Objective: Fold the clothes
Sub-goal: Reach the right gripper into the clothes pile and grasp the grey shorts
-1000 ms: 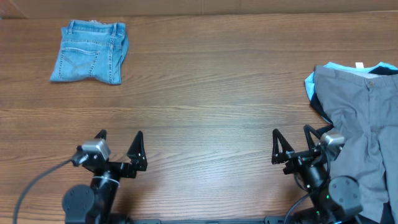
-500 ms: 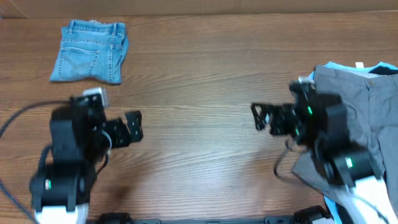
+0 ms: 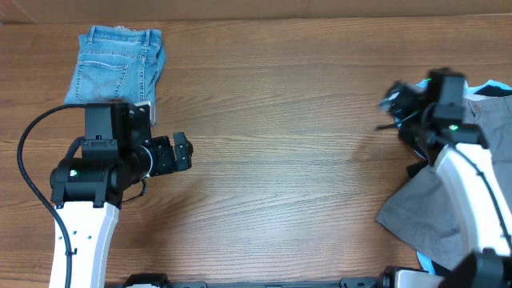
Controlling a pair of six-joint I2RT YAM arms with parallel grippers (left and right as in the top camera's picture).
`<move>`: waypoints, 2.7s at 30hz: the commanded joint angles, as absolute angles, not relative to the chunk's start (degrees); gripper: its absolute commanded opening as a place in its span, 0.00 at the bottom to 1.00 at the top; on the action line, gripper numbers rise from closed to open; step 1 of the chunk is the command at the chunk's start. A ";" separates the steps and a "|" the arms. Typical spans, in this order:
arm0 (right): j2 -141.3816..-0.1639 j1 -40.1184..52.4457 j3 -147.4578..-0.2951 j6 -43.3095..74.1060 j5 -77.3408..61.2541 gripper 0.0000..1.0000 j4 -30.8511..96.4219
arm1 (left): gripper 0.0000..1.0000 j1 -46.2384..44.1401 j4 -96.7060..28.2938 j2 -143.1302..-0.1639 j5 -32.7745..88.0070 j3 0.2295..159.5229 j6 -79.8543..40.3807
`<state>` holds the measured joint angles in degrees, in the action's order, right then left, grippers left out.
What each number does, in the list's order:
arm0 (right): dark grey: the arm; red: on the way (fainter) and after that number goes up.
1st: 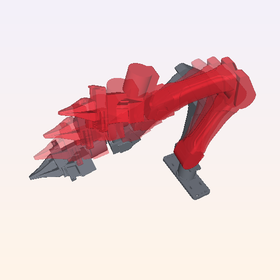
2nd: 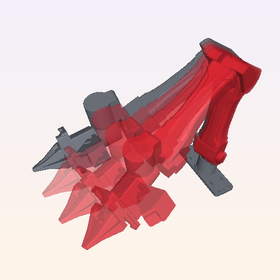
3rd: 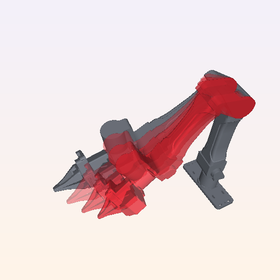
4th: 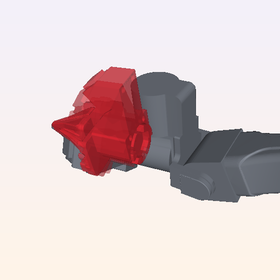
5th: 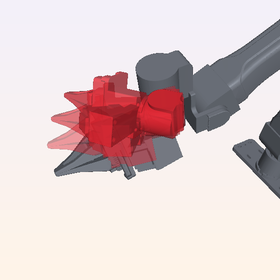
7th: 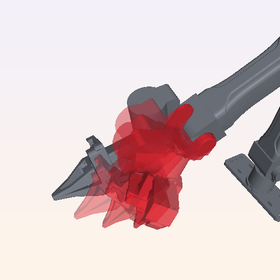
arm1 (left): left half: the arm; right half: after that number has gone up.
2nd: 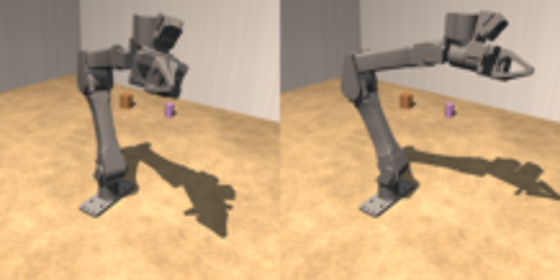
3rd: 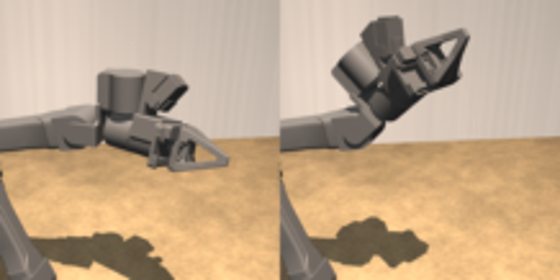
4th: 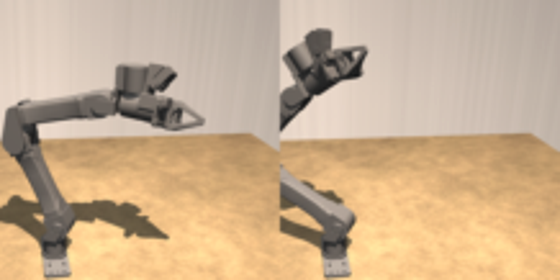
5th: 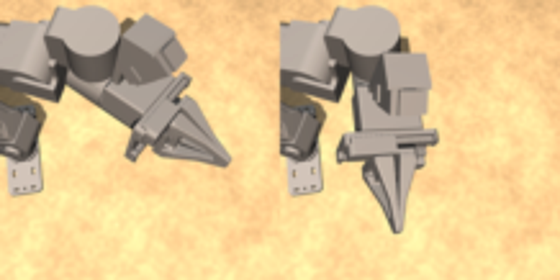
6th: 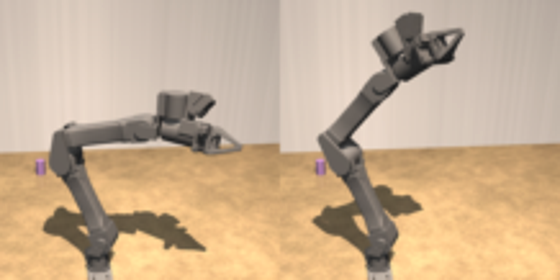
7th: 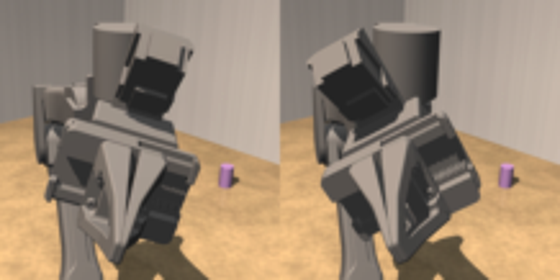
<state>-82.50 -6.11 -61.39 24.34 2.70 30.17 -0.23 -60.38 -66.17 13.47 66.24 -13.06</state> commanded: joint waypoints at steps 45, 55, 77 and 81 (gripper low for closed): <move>-106.04 -15.22 -67.83 2.59 7.92 0.12 19.57 | 1.00 -0.03 -56.55 -71.57 16.49 67.99 -12.47; -102.04 -15.51 -72.29 3.03 7.88 0.15 24.05 | 1.00 -0.03 -56.80 -71.57 19.55 67.99 -12.47; -115.74 -15.03 -70.50 4.10 7.53 0.13 25.96 | 1.00 -0.03 -56.86 -71.57 19.53 67.99 -12.45; -112.62 -15.57 -72.97 6.55 11.22 0.04 26.68 | 1.00 -0.03 -56.95 -71.57 19.53 67.99 -12.45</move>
<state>-114.15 -14.98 -71.37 4.29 6.68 26.26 -0.25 -57.04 -71.33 18.50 66.50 -13.10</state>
